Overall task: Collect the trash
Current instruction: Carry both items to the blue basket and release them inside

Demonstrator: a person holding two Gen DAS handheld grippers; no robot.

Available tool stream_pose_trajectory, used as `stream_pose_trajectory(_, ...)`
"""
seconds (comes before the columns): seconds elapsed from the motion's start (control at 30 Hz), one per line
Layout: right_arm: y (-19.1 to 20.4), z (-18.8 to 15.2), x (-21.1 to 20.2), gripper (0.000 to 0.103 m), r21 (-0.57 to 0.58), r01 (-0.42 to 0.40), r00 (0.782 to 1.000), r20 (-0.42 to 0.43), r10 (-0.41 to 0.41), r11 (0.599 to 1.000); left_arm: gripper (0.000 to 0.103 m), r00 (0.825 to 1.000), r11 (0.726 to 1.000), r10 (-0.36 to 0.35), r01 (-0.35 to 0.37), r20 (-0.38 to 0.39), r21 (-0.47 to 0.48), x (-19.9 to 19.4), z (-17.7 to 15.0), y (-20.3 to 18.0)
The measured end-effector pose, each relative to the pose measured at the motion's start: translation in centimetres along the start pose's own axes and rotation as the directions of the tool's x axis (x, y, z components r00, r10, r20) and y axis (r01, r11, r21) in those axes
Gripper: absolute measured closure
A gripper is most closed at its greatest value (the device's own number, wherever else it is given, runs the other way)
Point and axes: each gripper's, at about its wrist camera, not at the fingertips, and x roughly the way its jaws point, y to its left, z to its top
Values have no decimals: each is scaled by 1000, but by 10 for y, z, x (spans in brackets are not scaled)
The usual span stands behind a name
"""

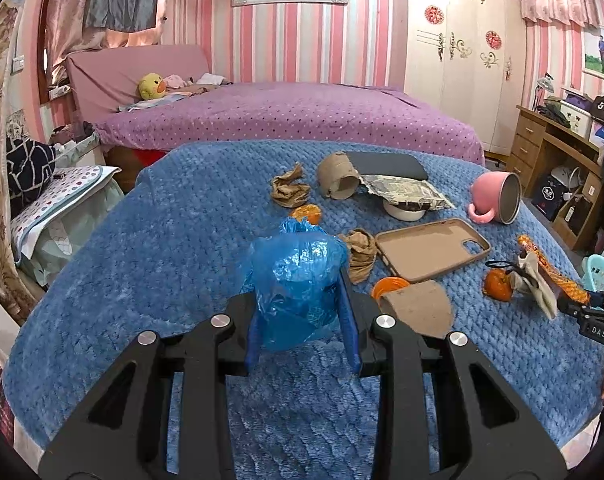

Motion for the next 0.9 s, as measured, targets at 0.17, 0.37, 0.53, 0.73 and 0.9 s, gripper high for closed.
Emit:
stream_pose_trajectory(0.17,-7,1,-10,85,-3,-19,999,51,19,1000,72,1000,1000,-9,9,3,9,-2,1,-8)
stream_pose_trajectory(0.37,-12,5,-31,89,-26,-18,991,129,21,1000,72,999,999,-19,18,31,26,-10,2,-20)
stream_pose_trajectory(0.53,-22,4,-42,89,-21,-18,989,147,20,1000,72,999,999,-22,21,29,30,-12,2,-29)
stream_pose_trajectory(0.73,-49,3,-59,89,9,10,984,178,-12,1000,73,996,996,-88,88,29,-11,-19,13,-48)
stream_pose_trajectory(0.9,-90,3,-80,89,72,32,976,214,-47,997,73,990,992,-125,123,61,35,-34,20,-85)
